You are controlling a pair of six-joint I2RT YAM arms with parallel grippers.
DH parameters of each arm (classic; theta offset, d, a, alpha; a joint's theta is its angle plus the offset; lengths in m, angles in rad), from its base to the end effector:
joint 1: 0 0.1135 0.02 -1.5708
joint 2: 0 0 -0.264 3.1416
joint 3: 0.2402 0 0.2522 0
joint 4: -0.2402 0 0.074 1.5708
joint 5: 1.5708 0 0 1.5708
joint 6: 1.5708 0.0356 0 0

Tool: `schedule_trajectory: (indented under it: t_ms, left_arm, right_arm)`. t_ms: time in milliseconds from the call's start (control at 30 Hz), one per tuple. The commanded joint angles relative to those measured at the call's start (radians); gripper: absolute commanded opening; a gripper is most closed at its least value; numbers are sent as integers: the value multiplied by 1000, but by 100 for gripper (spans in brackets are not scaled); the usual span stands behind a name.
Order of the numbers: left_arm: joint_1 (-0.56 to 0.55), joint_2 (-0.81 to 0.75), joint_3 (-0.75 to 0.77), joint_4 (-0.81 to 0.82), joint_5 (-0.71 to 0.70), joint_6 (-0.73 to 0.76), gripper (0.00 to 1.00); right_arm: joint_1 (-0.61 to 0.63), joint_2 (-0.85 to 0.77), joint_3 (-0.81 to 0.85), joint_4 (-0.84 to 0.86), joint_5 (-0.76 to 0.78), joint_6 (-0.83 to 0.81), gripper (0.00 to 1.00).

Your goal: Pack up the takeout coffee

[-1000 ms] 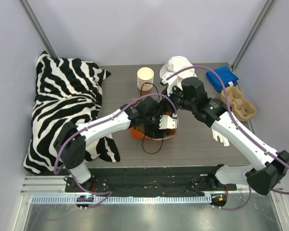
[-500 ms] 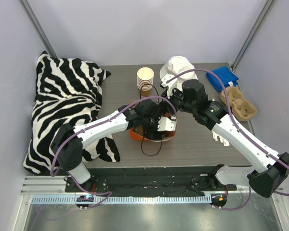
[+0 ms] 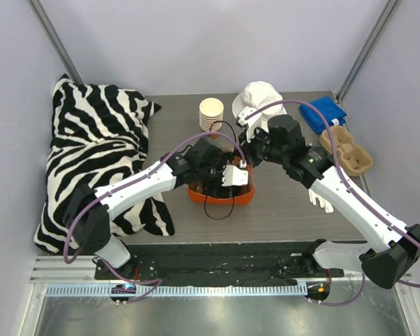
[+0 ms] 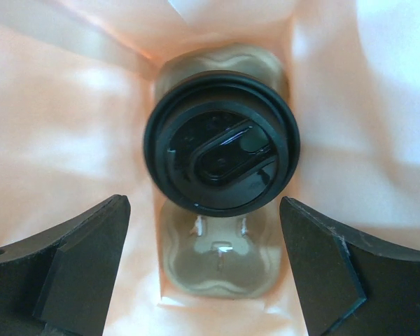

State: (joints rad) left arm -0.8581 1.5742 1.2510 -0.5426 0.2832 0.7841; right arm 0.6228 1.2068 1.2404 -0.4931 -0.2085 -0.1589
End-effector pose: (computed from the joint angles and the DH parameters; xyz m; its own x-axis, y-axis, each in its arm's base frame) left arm 0.2163 -0.2655 0.2742 0.2440 0.7546 -0.6091 0.9499 -0.0594 0.3070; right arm 0.2121 0.1614 0.3801 -0.2416 -0.3640 -0.8995 -0.7693 0.6369 -0.0512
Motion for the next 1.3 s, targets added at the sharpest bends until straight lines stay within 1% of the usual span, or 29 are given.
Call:
schedule_trajectory:
  t_ms: [0, 400, 733, 1000, 1267]
  left_arm:
    - [-1, -63, -4, 61, 24, -26, 93]
    - [-2, -86, 65, -40, 103, 10, 95]
    - [-2, -71, 162, -207, 172, 53, 94]
    - [7, -74, 237, -264, 186, 52, 94]
    - [33, -80, 287, -287, 208, 38, 94]
  right_arm:
    - [-8, -15, 2, -25, -11, -10, 1]
    - [-8, 3, 4, -15, -6, -34, 1]
    - [-8, 30, 14, -12, 6, -50, 1]
    - [-24, 60, 42, -10, -2, -53, 1]
    - [-37, 76, 54, -9, -12, -65, 1]
